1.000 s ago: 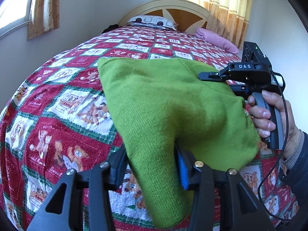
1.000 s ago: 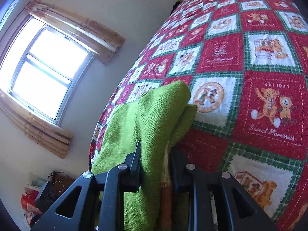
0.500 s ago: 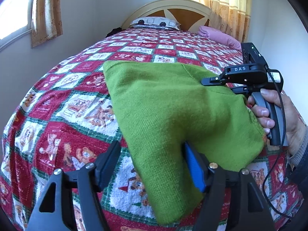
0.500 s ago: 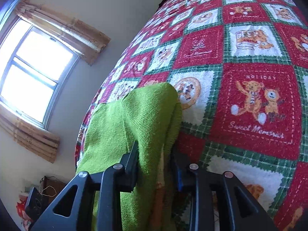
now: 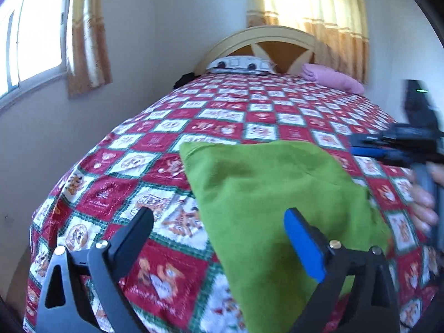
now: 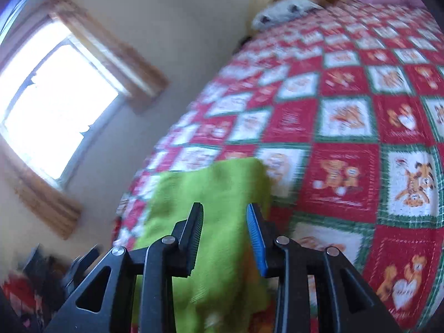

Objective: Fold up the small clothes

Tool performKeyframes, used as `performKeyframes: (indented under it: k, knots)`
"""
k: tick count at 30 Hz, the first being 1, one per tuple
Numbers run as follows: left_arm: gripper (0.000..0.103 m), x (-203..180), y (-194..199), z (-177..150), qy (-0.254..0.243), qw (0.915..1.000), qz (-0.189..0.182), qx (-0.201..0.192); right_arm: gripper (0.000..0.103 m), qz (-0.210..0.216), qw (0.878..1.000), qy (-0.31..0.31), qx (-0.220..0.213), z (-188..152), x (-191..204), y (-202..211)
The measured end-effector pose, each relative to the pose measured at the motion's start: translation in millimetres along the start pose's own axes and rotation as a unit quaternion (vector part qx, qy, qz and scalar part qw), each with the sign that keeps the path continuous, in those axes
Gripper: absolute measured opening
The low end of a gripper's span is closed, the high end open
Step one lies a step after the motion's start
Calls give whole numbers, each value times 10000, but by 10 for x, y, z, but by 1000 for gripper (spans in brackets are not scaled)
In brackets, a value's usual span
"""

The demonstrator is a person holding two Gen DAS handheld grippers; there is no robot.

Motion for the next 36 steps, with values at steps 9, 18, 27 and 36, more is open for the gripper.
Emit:
performKeyframes:
  k: [9, 18, 27, 36]
  knots:
    - [103, 247, -405, -295, 622, 9970, 10, 461, 38, 282, 9944, 379, 945, -632, 51, -324]
    - [103, 240, -141, -275, 627, 9971, 223, 373, 43, -491, 9942, 849, 440, -632, 242, -13]
    - [103, 54, 554, -88, 521, 9984, 89, -222, 63, -1122, 9862, 897, -821, -587, 733, 824]
    - [103, -201, 772, -11, 268, 9986, -131, -430, 64, -1179, 9807, 1182, -1015, -785, 993, 1013]
Point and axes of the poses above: each gripper's, at about its wrist camera, not at the fingertips, and y roughly against the way its jaws point, x to its left, z to its top, the point moved 4 cm from there along -y, roughly the way its jaws point, and after that the axes turned 3 degrees about -z, right-handed, at the moved point
